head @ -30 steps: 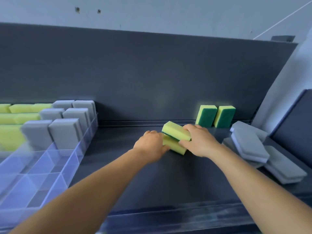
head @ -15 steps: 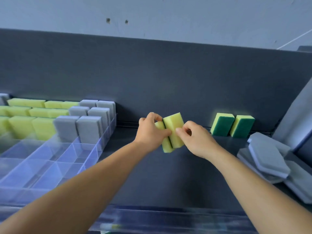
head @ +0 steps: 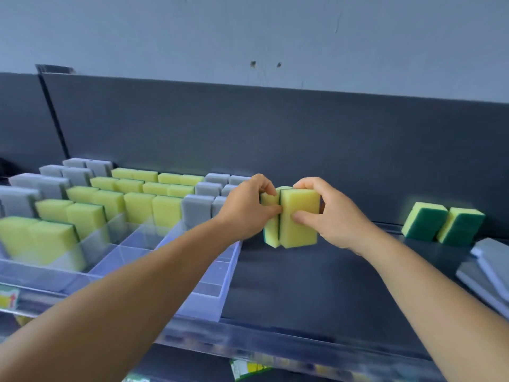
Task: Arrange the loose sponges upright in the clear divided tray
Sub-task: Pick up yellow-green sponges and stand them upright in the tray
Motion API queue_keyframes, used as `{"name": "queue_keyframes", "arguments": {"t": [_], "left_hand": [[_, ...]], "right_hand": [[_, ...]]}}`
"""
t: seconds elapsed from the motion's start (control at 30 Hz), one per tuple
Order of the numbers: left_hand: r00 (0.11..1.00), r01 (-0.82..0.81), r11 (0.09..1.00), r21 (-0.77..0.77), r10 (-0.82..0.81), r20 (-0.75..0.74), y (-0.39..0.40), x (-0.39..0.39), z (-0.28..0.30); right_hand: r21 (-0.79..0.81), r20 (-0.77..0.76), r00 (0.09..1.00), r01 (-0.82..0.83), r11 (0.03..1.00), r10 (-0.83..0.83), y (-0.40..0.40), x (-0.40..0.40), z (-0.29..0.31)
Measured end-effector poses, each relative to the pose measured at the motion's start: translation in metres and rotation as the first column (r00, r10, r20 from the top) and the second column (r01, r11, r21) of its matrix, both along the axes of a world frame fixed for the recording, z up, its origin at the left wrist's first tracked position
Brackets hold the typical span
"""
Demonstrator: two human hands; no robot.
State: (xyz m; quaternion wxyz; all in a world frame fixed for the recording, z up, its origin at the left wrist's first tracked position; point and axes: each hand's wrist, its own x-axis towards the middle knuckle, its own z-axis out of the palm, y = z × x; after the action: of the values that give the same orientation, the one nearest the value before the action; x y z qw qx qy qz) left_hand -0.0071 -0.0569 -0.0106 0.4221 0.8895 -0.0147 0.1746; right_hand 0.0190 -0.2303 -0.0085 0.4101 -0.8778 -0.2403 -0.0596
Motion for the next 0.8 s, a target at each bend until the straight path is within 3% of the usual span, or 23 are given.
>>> {"name": "queue_keyframes", "arguments": {"t": [0.13, 0.33, 0.53, 0.8], "left_hand": [[0.999, -0.034, 0.998, -0.043, 0.035, 0.031, 0.046, -0.018, 0.01], [0.999, -0.035, 0.988, 0.148, 0.03, 0.041, 0.118, -0.044, 0.026], [0.997, -0.049, 0.961, 0.271, 0.034, 0.063, 0.185, -0.062, 0.031], [0.994, -0.059, 0.907, 0.418, 0.092, -0.058, 0.262, -0.066, 0.022]], "right_hand": [[0.092, 0.017, 1.0, 0.022, 0.996, -0.024, 0.039, -0.015, 0.007], [0.153, 0.027, 0.998, 0.056, 0.987, -0.06, 0.098, -0.034, 0.016], [0.131, 0.048, 0.997, 0.046, 0.99, -0.053, 0.157, -0.045, 0.016], [0.007, 0.072, 0.995, 0.07, 0.998, -0.07, 0.231, -0.046, 0.004]]}}
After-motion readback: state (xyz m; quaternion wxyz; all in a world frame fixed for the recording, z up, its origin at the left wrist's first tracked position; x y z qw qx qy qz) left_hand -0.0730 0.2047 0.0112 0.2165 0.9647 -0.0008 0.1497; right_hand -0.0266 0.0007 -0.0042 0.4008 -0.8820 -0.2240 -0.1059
